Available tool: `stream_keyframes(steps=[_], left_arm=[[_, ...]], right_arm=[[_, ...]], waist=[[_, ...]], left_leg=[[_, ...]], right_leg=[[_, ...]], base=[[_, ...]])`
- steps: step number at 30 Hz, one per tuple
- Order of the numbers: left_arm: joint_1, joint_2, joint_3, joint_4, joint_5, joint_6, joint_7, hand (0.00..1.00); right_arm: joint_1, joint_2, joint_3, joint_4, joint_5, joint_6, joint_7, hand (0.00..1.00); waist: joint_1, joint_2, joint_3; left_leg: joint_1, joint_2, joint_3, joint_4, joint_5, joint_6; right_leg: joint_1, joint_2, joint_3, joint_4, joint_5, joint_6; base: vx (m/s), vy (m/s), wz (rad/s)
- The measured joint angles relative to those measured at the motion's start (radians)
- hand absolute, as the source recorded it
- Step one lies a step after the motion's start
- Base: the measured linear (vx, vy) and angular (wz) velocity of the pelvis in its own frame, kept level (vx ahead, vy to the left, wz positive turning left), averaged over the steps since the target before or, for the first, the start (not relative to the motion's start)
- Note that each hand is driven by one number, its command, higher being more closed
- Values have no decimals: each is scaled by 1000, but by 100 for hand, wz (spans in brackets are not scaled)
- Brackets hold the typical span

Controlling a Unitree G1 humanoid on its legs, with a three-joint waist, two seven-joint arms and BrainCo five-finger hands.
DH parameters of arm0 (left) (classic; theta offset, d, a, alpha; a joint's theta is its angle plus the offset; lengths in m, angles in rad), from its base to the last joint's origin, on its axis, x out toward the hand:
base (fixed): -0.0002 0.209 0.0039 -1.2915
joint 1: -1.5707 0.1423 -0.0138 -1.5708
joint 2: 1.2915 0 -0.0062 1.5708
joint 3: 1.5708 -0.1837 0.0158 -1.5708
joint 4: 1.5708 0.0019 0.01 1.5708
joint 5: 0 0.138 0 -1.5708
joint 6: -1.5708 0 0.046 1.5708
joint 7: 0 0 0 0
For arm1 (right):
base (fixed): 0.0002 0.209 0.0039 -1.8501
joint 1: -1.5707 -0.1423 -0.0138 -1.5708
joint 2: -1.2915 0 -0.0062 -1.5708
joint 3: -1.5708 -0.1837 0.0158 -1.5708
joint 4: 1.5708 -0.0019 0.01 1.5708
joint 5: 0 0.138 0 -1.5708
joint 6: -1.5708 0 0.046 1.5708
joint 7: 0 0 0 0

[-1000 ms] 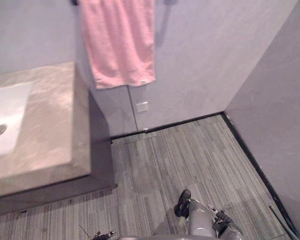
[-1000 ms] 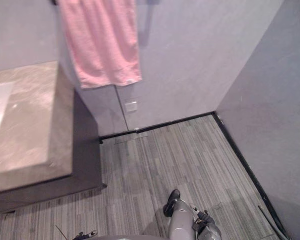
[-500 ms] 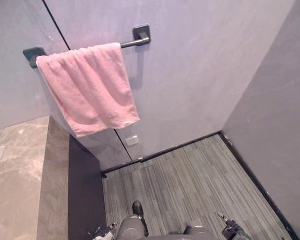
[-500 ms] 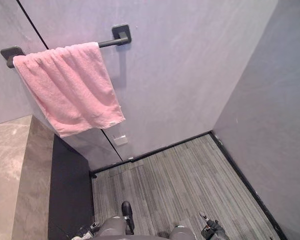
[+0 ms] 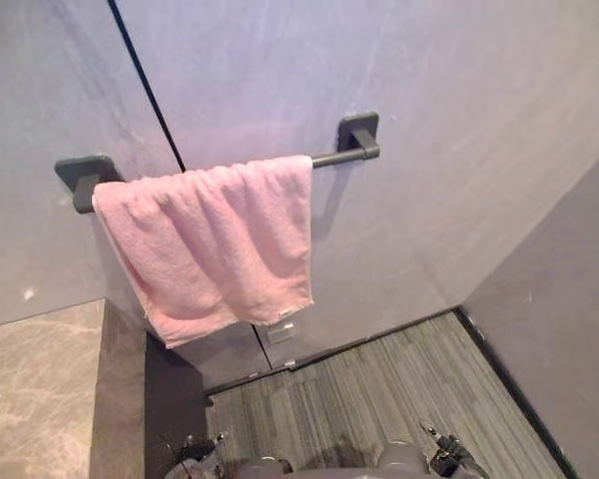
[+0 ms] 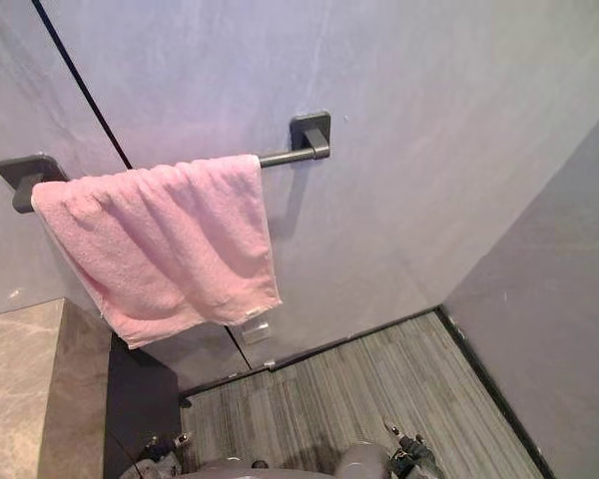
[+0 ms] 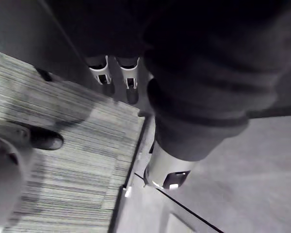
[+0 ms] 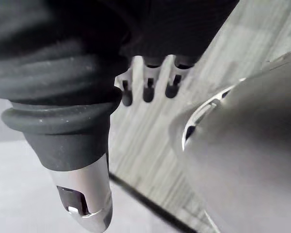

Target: Organize washtable

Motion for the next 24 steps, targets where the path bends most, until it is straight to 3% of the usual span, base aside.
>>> stream_keyframes(steps=[1, 2, 3, 6, 8, 12, 17, 24], left_arm=[[5, -1, -4, -36, -1, -2, 0, 0], [12, -11, -11, -107, -5, -6, 1, 0], [20, -25, -22, -158, -8, -6, 0, 0], [55, -32, -37, -355, -29, -20, 1, 0], [64, -30, -37, -491, -42, -44, 0, 0], [62, -28, -35, -684, -48, -78, 5, 0], [86, -29, -25, -922, -46, -98, 50, 0], [105, -14, -7, -995, -51, -123, 38, 0]], right_arm=[[1, 5, 9, -2, 0, 0, 0, 0], [-2, 1, 18, -4, 5, -2, 3, 0], [-13, -12, 24, -9, 6, -4, 2, 0], [-18, -14, 33, -38, 6, -2, 2, 0], [-14, -17, 33, -64, 6, -4, 2, 0], [2, -35, 32, -72, 5, -8, 2, 0], [44, -34, 31, -71, -5, -6, 8, 0], [62, -32, 31, -62, -40, -2, 34, 0]], waist=[[1, -14, -6], [5, -27, -8], [7, 7, -5], [7, 32, -15], [7, 32, -20], [6, 20, -30], [13, 24, -44], [25, 28, -66]], left_leg=[[-4, -10, -9, -1, -2, -12], [-6, -21, -33, -12, -22, -45], [-11, 3, -34, -17, -16, -56], [-22, 34, -37, -38, -8, -72], [-25, 50, -43, -49, -3, -80], [-24, 59, -72, -65, 4, -89], [-12, 49, -97, -67, 4, -89], [-14, 32, -104, -73, 4, -87]], right_leg=[[2, 23, 12, -107, 65, -9], [8, 30, 10, -183, 69, -40], [20, 50, -2, -217, 82, -51], [32, 100, -18, -283, 98, -68], [48, 120, -31, -311, 105, -74], [78, 134, -62, -356, 119, -76], [142, 145, -89, -457, 166, -63], [195, 150, -94, -573, 235, -55]], base=[[138, -164, 39], [139, -144, 19], [130, -135, 11], [80, -100, -4], [47, -92, 9], [50, -44, 19], [51, 15, 15], [-28, 14, 0]])
